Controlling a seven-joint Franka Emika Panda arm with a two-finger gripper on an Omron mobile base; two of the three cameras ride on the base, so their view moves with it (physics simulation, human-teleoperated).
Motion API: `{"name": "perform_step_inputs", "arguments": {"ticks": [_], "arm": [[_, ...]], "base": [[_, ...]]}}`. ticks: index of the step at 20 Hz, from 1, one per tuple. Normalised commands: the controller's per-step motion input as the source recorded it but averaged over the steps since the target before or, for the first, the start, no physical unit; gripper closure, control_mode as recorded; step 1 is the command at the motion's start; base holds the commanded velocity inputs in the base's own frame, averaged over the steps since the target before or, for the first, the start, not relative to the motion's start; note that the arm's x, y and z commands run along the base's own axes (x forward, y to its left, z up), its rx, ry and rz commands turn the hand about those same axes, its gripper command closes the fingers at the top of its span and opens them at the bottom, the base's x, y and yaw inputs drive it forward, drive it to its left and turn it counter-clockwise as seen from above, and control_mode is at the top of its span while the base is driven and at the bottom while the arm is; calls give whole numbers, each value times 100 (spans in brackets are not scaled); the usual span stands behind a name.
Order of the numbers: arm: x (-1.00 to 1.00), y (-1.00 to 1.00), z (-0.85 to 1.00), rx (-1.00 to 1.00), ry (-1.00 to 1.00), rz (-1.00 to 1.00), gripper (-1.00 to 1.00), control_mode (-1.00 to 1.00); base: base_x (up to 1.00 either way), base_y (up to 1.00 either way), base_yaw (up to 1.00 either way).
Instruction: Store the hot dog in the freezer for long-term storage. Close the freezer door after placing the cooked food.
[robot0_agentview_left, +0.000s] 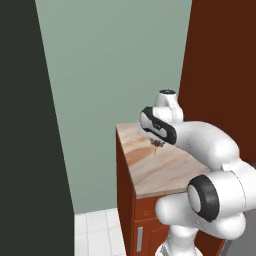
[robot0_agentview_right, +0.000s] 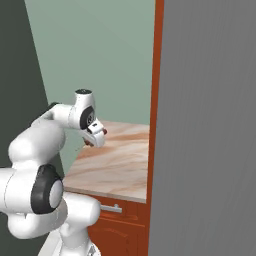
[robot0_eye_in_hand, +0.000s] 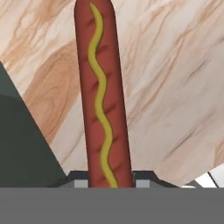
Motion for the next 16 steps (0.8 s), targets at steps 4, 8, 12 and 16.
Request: {"name": "perform_step_inputs", "arguments": {"ticks": [4, 8, 12, 16], "arm": [[-100, 0, 100, 9, 0, 0, 100, -100], [-88, 0, 100, 2, 0, -1, 100, -100], [-70, -4, 93, 0, 0, -11, 100, -100], [-38, -6, 40, -1, 0, -29, 100, -100]], "base": [[0, 0, 0], [0, 0, 0], [0, 0, 0], [0, 0, 0]]}}
